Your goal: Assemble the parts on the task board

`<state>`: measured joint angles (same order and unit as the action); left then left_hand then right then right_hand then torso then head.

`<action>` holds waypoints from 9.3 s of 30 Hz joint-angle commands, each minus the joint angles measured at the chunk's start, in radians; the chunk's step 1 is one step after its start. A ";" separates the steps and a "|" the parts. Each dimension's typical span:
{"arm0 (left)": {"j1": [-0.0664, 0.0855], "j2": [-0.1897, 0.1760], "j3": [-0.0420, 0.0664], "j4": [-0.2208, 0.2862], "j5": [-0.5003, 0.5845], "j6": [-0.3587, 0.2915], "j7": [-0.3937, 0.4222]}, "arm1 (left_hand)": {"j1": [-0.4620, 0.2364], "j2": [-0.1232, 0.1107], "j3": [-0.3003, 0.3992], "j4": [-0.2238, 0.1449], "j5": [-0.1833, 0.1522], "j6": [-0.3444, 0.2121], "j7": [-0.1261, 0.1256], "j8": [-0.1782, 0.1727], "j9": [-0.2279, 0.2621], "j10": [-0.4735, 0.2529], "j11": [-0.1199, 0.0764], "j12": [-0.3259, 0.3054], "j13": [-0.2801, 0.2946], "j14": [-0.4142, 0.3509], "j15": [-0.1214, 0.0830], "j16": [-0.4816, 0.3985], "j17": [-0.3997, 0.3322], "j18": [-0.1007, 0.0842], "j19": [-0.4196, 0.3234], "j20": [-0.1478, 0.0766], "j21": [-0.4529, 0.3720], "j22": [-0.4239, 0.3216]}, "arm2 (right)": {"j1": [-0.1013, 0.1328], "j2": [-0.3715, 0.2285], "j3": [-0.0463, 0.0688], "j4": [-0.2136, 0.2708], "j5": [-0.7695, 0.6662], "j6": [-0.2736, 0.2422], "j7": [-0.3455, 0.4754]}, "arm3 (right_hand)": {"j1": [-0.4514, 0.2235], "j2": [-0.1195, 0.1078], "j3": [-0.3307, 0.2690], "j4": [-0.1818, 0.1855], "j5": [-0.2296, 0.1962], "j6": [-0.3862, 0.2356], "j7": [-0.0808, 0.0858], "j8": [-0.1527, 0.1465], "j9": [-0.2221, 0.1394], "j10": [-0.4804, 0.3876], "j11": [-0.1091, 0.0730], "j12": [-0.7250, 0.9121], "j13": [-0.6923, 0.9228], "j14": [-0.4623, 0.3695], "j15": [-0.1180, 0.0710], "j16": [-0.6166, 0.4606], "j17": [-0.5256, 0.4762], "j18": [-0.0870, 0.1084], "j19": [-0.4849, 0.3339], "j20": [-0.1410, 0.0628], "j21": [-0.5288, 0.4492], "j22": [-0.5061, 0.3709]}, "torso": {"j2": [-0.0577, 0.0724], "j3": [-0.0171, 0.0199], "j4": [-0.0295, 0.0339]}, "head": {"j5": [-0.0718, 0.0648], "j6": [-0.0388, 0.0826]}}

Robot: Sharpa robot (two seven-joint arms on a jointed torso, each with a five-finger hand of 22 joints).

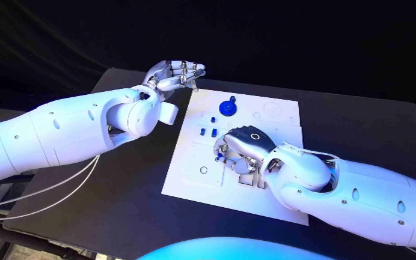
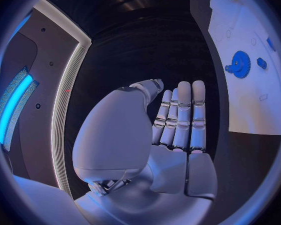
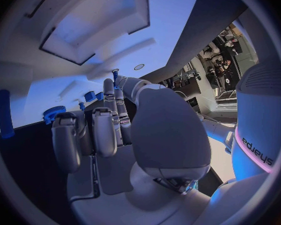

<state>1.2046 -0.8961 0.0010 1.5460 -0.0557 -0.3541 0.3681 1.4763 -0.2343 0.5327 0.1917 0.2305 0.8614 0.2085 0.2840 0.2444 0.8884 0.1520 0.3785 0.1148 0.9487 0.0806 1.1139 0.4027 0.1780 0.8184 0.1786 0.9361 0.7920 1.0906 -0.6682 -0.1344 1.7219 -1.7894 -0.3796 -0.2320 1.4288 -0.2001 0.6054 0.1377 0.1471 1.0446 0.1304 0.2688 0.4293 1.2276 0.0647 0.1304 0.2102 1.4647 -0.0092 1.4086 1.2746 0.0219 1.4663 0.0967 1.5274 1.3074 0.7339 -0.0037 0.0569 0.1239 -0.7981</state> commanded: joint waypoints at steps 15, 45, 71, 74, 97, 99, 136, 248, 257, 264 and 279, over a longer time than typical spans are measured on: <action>0.001 0.002 0.001 0.002 0.005 0.003 0.001 | -0.009 0.002 0.003 0.002 0.002 0.007 -0.001 0.000 0.002 -0.009 0.001 0.005 -0.002 -0.008 0.001 -0.007 -0.002 0.006 0.003 -0.002 -0.009 -0.002 | -0.010 0.019 -0.001 -0.021 -0.013 0.023 0.008 | -0.010 -0.001 -0.001 -0.005 -0.001 0.007 0.000 0.002 0.001 0.002 -0.002 -0.003 -0.001 0.047 -0.004 -0.001 -0.001 -0.009 0.079 -0.005 -0.007 0.238 | 0.001 -0.0002 0.0010 | 0.007 -0.010; 0.001 0.001 0.001 0.001 0.005 0.001 -0.004 | -0.009 0.002 0.003 0.002 0.002 0.007 -0.001 0.000 0.002 -0.009 0.001 0.005 -0.002 -0.008 0.001 -0.007 -0.002 0.006 0.003 -0.002 -0.009 -0.002 | -0.013 0.021 -0.003 -0.026 -0.029 0.019 -0.014 | -0.099 -0.056 -0.030 0.011 0.008 -0.086 0.039 -0.066 -0.019 -0.075 0.037 -0.062 -0.024 0.040 0.026 -0.012 -0.022 0.008 0.043 0.018 -0.077 0.205 | -0.001 0.0009 -0.0002 | 0.008 -0.009; 0.001 -0.003 -0.001 -0.003 0.005 0.005 -0.007 | -0.010 0.003 0.003 0.003 0.002 0.007 -0.001 0.000 0.003 -0.011 0.001 0.007 -0.002 -0.007 0.001 -0.008 -0.005 0.006 0.004 -0.002 -0.012 -0.004 | 0.093 -0.220 0.019 0.111 -0.020 0.076 -0.044 | -0.133 -0.072 -0.125 0.037 -0.014 -0.117 0.021 -0.096 -0.028 -0.139 0.031 -0.064 -0.037 0.029 0.023 -0.032 -0.057 0.027 0.005 0.020 -0.160 0.166 | -0.003 -0.0006 -0.0052 | -0.023 0.016; 0.001 -0.004 -0.001 -0.002 0.005 0.006 -0.007 | -0.010 0.003 0.003 0.003 0.002 0.007 -0.001 0.000 0.003 -0.011 0.001 0.007 -0.002 -0.007 0.001 -0.008 -0.005 0.006 0.004 -0.002 -0.012 -0.004 | 0.117 -0.252 0.020 0.099 -0.019 0.142 -0.044 | -0.072 -0.025 -0.324 0.069 0.001 -0.133 -0.001 -0.111 -0.032 -0.185 0.038 -0.040 -0.042 0.019 0.027 -0.044 -0.081 0.034 -0.008 0.024 -0.197 0.149 | -0.003 -0.0024 -0.0067 | -0.028 0.019; 0.001 -0.006 -0.003 -0.001 0.005 0.007 -0.009 | -0.010 0.003 0.003 0.003 0.002 0.007 -0.001 0.000 0.003 -0.011 0.001 0.007 -0.002 -0.007 0.001 -0.008 -0.005 0.006 0.004 -0.002 -0.012 -0.004 | 0.131 -0.251 0.013 0.054 -0.002 0.215 -0.010 | 0.037 0.035 -0.451 0.151 -0.004 -0.111 -0.014 -0.118 -0.035 -0.155 0.020 0.044 -0.039 0.029 0.016 -0.035 -0.076 0.027 0.013 0.011 -0.173 0.162 | -0.002 -0.0024 -0.0054 | -0.029 0.018; 0.001 -0.006 -0.003 -0.001 0.005 0.007 -0.009 | -0.010 0.003 0.003 0.003 0.002 0.007 -0.001 0.000 0.003 -0.011 0.001 0.007 -0.002 -0.007 0.001 -0.008 -0.005 0.006 0.004 -0.002 -0.012 -0.004 | 0.130 -0.247 0.013 0.051 0.000 0.205 -0.008 | 0.044 0.044 -0.438 0.151 -0.002 -0.108 -0.013 -0.120 -0.037 -0.138 0.016 0.049 -0.040 0.029 0.012 -0.037 -0.080 0.022 0.022 0.008 -0.154 0.172 | -0.003 -0.0023 -0.0057 | -0.029 0.017; 0.001 -0.007 -0.003 -0.002 0.005 0.006 -0.014 | -0.010 0.005 0.005 0.003 0.003 0.008 -0.002 0.001 0.004 -0.012 0.000 0.010 -0.003 -0.007 0.000 -0.009 -0.007 0.006 0.005 -0.002 -0.015 -0.006 | 0.121 -0.225 0.012 0.040 -0.009 0.122 -0.022 | 0.085 0.089 -0.155 0.123 -0.089 0.027 -0.022 -0.058 -0.001 0.014 -0.013 0.008 -0.059 0.041 -0.015 -0.015 -0.049 0.006 0.054 -0.015 -0.083 0.211 | -0.004 -0.0021 -0.0060 | -0.030 0.008; 0.001 0.021 -0.006 -0.029 0.006 0.012 -0.024 | -0.008 0.008 0.008 0.002 0.003 0.009 -0.002 0.001 0.005 -0.016 0.001 0.012 -0.004 -0.006 0.000 -0.010 -0.010 0.006 0.008 -0.002 -0.018 -0.008 | -0.003 0.064 -0.007 0.037 -0.034 0.069 -0.005 | -0.104 -0.055 -0.119 0.083 -0.069 -0.189 0.028 -0.172 -0.024 -0.070 0.020 -0.050 -0.053 0.032 0.015 -0.016 -0.064 0.016 0.036 0.013 -0.131 0.200 | -0.003 -0.0019 -0.0066 | 0.006 -0.004; 0.001 0.020 -0.008 -0.030 0.006 0.013 -0.025 | -0.008 0.008 0.008 0.001 0.002 0.009 -0.002 0.001 0.007 -0.018 0.001 0.016 -0.005 -0.005 0.000 -0.011 -0.013 0.006 0.010 -0.002 -0.021 -0.010 | -0.003 0.006 -0.003 0.087 -0.034 -0.044 -0.003 | -0.087 -0.037 -0.215 0.092 -0.070 -0.226 0.019 -0.190 -0.042 -0.108 0.018 -0.029 -0.043 0.027 0.011 -0.029 -0.087 0.022 0.026 0.007 -0.164 0.189 | -0.005 -0.0019 -0.0070 | -0.002 0.003; 0.001 0.019 -0.013 -0.031 0.008 0.013 -0.025 | -0.008 0.008 0.008 0.001 0.002 0.009 -0.002 0.001 0.007 -0.018 0.001 0.016 -0.005 -0.005 0.000 -0.011 -0.013 0.006 0.010 -0.002 -0.021 -0.010 | 0.028 -0.106 0.009 0.149 0.076 -0.136 0.018 | -0.058 -0.014 -0.228 0.103 -0.048 -0.137 0.036 -0.145 -0.034 -0.065 0.028 0.017 -0.029 0.025 0.018 -0.038 -0.103 0.021 0.030 0.011 -0.161 0.191 | -0.007 -0.0021 -0.0092 | -0.027 0.017; 0.000 0.011 -0.023 -0.020 0.013 0.014 -0.028 | -0.008 0.008 0.008 0.001 0.002 0.009 -0.002 0.001 0.007 -0.018 0.001 0.016 -0.005 -0.005 0.000 -0.011 -0.013 0.006 0.010 -0.002 -0.021 -0.010 | 0.089 -0.460 -0.008 0.249 0.474 -0.040 -0.114 | -0.200 0.013 -0.412 0.158 0.065 -0.057 -0.035 0.028 0.100 0.159 -0.046 1.062 0.975 0.066 -0.045 0.064 0.059 -0.021 0.102 -0.041 0.037 0.262 | -0.017 -0.0040 -0.0311 | -0.167 0.031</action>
<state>1.2041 -0.8862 -0.0220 1.5214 -0.0495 -0.3533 0.3371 1.4724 -0.2304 0.5355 0.1945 0.2305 0.8650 0.2049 0.2840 0.2500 0.8775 0.1556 0.3912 0.1111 0.9488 0.0806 1.1063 0.3903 0.1779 0.8219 0.1751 0.9187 0.7828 1.1831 -1.1257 -0.1409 1.9613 -1.3925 -0.4539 -0.2808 1.2364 -0.1863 0.2019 0.2948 0.2095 0.9929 0.0965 0.2907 0.5230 1.3814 0.0178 1.1574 1.1488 1.4663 -0.0507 1.4682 1.3059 0.0195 1.4662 0.0572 1.5611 1.3076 0.7191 -0.0082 0.0329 -0.0235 -0.7646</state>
